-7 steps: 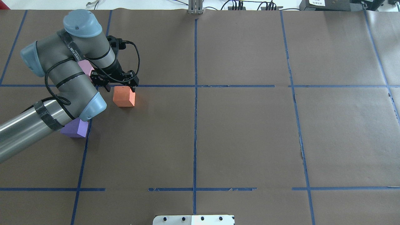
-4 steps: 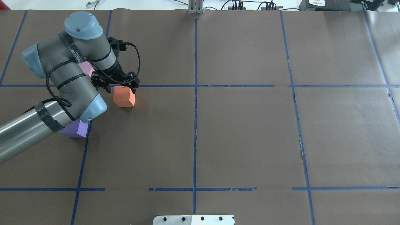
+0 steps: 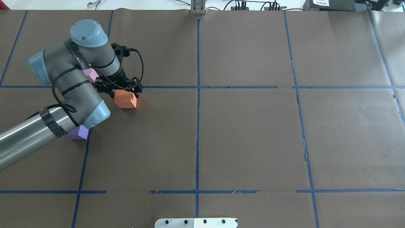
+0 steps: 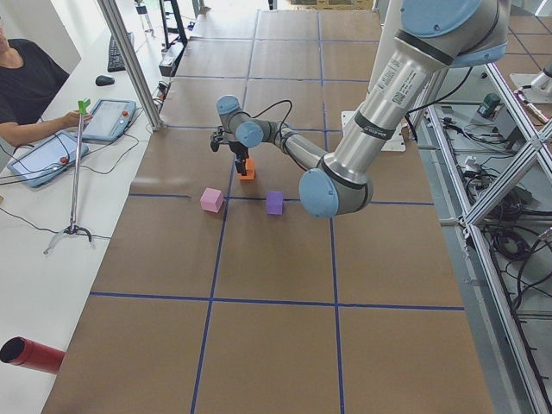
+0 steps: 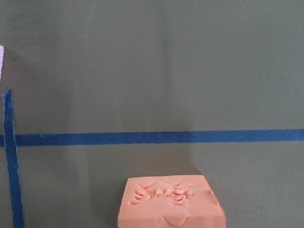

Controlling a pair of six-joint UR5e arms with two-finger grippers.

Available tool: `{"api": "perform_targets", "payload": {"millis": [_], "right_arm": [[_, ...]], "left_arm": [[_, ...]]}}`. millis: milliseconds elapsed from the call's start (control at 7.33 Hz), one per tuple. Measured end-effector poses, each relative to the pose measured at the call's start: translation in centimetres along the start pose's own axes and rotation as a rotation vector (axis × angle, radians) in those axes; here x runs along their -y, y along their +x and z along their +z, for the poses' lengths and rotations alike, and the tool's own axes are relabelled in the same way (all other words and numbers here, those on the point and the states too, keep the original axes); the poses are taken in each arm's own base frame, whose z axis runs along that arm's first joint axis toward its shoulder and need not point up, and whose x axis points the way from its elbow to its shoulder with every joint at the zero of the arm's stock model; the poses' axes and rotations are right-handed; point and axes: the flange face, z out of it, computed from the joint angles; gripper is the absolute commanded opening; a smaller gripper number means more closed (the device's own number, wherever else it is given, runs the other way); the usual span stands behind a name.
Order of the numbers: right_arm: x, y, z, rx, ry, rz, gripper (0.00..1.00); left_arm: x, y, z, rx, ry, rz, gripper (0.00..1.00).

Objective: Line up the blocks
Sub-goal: 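Lower the left gripper around the orange cube and close it, then carry the orange cube with the left gripper toward the pink cube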

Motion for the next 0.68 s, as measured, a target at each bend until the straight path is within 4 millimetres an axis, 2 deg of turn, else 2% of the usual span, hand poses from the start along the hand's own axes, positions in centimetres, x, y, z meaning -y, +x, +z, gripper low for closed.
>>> {"api": "perform_targets", "payload": {"millis": [136, 273, 409, 682], "right_arm": [[0.0, 0.0, 0.0, 0.0, 0.0, 0.0, 1.0], [0.0, -0.01, -0.01, 0.0, 0.0, 0.0, 1.0], [0.0, 0.0, -0.02, 0.0, 0.0, 0.0, 1.0], [0.0, 0.02, -0.01, 0.0, 0.0, 0.001, 1.0]], "left_arm": [[0.0, -0.03, 0.11, -0.001, 0.001, -0.002, 0.67], [0.01, -0.1, 0.21, 0.0, 0.002, -0.003, 0.34], [0.05, -0.2, 0.28, 0.004, 0.005, -0.004, 0.18], [0.47, -0.54, -0.32, 0.007, 0.02, -0.007, 0.13]]}}
